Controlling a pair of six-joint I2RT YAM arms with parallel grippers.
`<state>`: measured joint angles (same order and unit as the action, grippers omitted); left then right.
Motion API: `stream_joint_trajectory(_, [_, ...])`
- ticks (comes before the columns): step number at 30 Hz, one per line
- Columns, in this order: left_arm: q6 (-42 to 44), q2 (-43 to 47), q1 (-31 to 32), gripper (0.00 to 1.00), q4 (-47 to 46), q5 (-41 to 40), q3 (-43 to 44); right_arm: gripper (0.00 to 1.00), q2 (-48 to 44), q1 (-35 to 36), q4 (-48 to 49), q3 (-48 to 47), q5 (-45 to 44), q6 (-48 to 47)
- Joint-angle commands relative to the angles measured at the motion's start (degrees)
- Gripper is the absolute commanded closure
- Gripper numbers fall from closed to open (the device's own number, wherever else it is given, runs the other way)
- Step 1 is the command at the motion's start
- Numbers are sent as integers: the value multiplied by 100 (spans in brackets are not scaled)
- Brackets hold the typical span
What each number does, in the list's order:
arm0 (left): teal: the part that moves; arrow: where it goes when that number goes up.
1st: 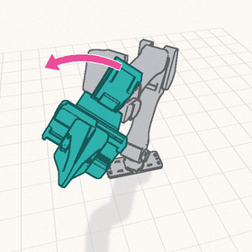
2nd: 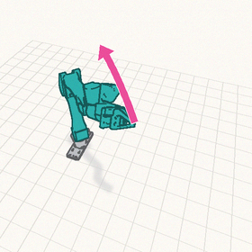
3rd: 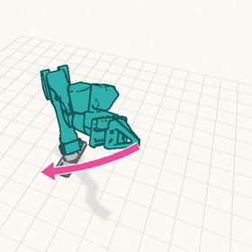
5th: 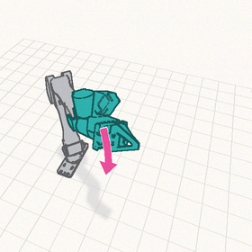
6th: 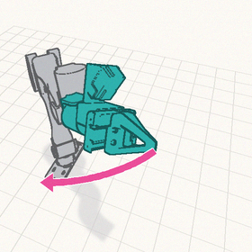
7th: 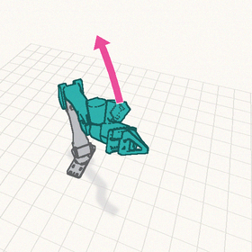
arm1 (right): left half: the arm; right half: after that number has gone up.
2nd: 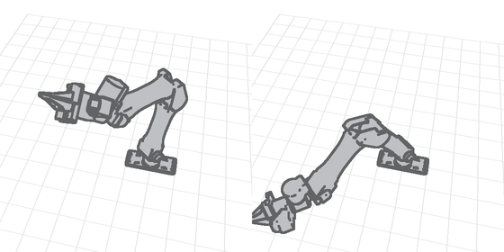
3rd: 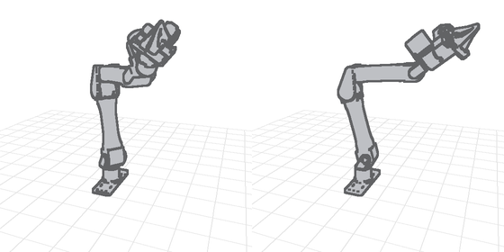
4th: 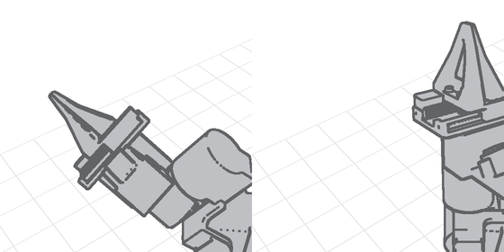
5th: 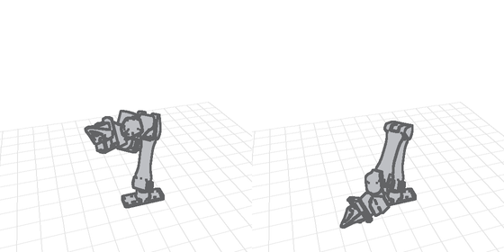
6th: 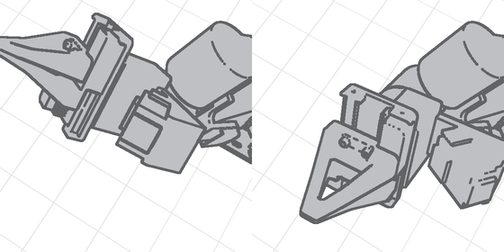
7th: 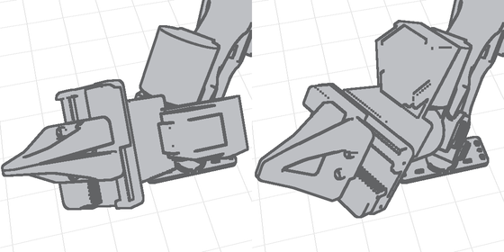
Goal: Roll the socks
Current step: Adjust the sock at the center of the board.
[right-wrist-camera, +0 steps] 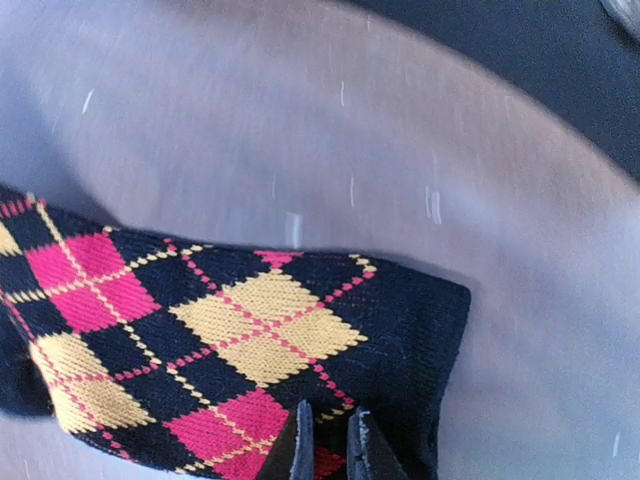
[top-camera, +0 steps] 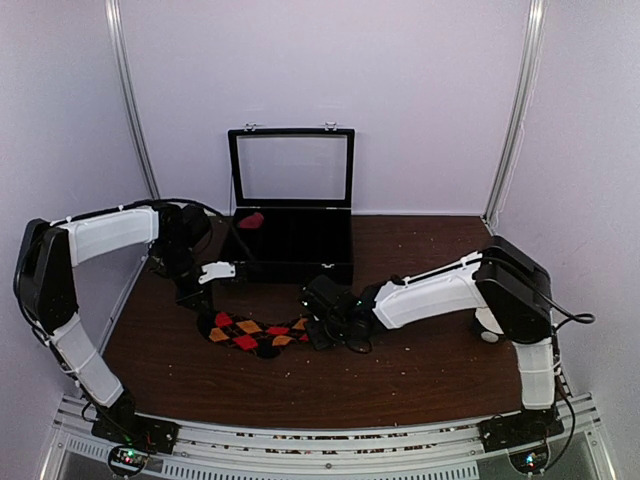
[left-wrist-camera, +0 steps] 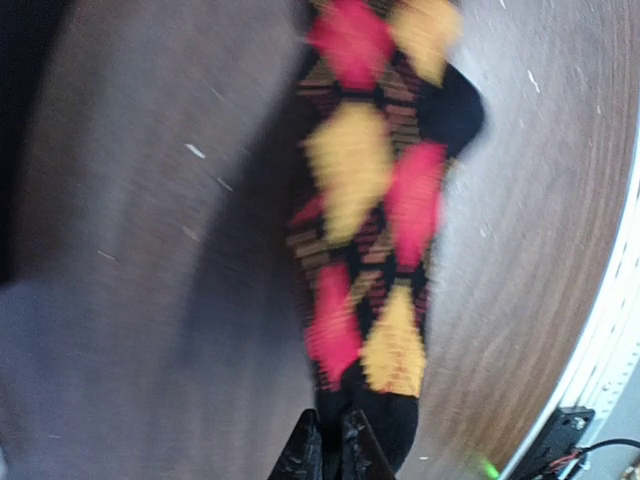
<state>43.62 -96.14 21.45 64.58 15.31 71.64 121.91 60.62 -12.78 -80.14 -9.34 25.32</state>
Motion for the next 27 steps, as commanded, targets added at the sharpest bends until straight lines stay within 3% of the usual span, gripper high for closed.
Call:
stream_joint_trajectory(1, [112,-257,306,90,-287,-361,753,86,-502,484,-138,1119,141,293])
stream_joint_trajectory(8, [256,-1575,926,90,-520,-1315,2536,85,-1086,1151,-146,1723,149,803])
stream_joint_trajectory(16, [652,-2559,1589,89,-587,-2251,3929,58,-2160,1263,-742,2182,-216,1271])
stream_joint_trajectory(18, [707,-2604,1685,89,-586,-2239,3972,51,-2517,1243,-686,2434,-215,1333])
stream_joint_trajectory(21, [496,-2541,1693,89,-271,-1954,3902,48,-2737,1224,-899,2411,-143,1180])
stream_joint_trajectory(25, [276,-1954,1509,87,-170,-1490,2914,51,-2775,1224,-786,2311,-33,617])
stream_joint_trajectory(27, [188,-1575,1368,86,-283,-1201,2268,58,-2732,1210,-429,2289,132,74])
